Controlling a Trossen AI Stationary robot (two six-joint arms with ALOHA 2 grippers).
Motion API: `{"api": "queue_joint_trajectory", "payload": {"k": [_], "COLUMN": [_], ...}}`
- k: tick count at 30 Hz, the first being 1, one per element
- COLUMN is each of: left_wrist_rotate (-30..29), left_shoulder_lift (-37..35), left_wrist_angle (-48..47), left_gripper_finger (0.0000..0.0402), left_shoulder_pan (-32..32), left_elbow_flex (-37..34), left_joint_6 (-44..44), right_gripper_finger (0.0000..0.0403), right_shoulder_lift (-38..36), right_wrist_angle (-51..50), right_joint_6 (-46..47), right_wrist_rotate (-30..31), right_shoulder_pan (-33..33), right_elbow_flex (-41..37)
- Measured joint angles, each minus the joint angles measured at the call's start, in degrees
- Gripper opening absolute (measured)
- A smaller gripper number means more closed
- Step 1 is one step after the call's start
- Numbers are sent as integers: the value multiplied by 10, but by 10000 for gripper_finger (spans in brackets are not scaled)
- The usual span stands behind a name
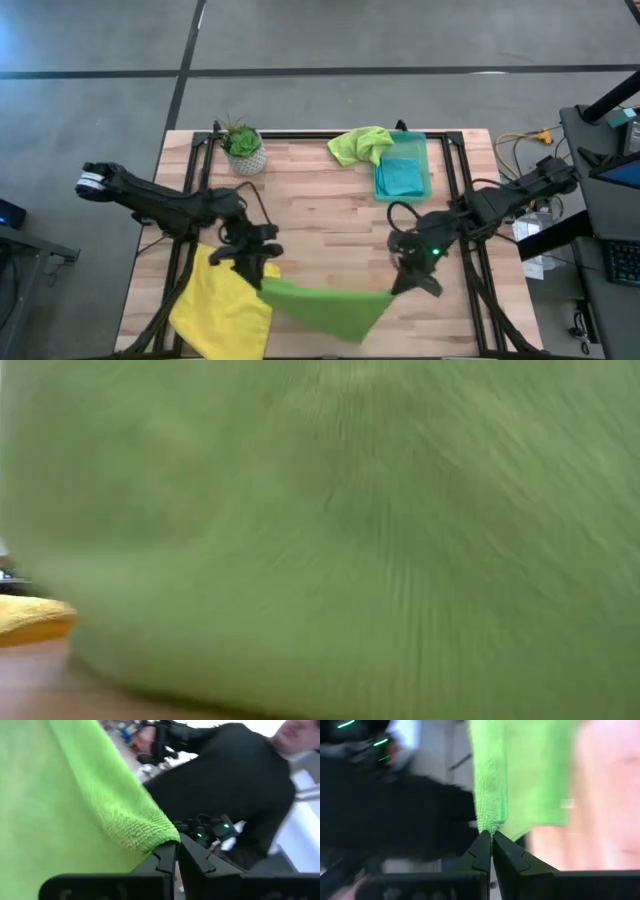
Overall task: Fold microfiber towels
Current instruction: Fold the green towel
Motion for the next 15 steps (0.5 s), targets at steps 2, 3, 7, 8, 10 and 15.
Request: {"api": "queue_joint_trajectory", "payload": {"k": [2, 3, 7, 8, 10, 15], "left_wrist_rotate": [-19, -27, -66, -78, -107, -244], "left_shoulder_lift": [24, 36, 65, 70, 76, 82], "left_wrist_angle": [-4, -9, -9, -12, -52, -226], "left_gripper_finger": [0, 0, 0, 0, 0, 0], "left_shoulder_pan": [9, 11, 15, 16, 17, 21], "left_elbow_flex": [-9, -13, -15, -14, -13, -13], "left_joint_6": [14, 23, 67, 85, 123, 231], "right_gripper_finger": [8, 8, 8, 8, 8, 8], "right_shoulder_lift": [0, 0, 0, 0, 0, 0], "right_wrist_angle": [-16, -17, -14, -14, -17, -62], "right_joint_6": [-2, 0, 13, 13, 14, 24], "right_wrist_rotate": [26, 38, 60, 68, 79, 152], "right_shoulder_pan": [-11, -15, -18, -17, -17, -18], "right_elbow_flex": [-23, -35, -66, -73, -88, -117]}}
